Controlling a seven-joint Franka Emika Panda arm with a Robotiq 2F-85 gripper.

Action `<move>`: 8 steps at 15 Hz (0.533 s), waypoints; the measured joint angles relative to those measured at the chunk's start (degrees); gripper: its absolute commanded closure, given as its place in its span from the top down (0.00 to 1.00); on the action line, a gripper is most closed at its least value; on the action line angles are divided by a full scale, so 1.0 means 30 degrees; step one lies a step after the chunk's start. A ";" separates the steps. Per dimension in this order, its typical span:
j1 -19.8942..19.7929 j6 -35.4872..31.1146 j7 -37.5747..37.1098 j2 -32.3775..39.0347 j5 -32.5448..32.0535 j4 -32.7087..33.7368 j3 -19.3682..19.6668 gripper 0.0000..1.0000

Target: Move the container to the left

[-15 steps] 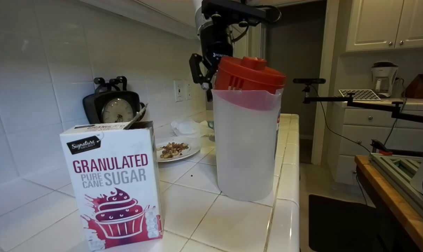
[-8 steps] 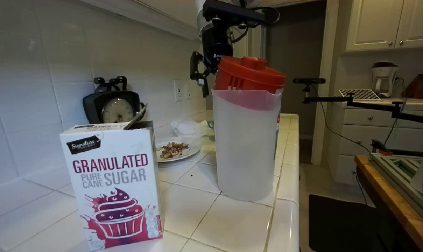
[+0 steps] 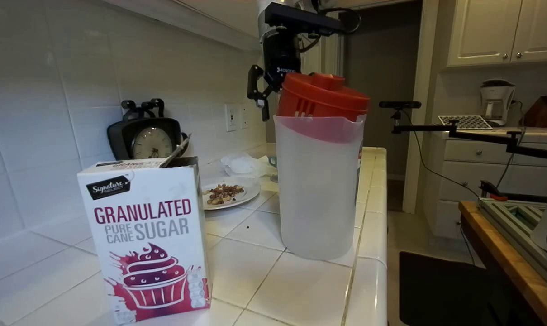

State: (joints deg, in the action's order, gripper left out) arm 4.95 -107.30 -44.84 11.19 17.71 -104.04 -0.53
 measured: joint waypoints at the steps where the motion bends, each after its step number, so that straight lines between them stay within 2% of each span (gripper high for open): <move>1: -0.0005 -0.0172 0.0000 -0.0196 -0.0363 -0.0045 0.0086 1.00; 8: -0.0297 -0.0912 -0.0163 -0.1769 -0.1984 -0.1205 0.0348 1.00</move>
State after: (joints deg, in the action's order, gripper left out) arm 4.06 -110.04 -45.32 5.88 11.76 -107.65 0.51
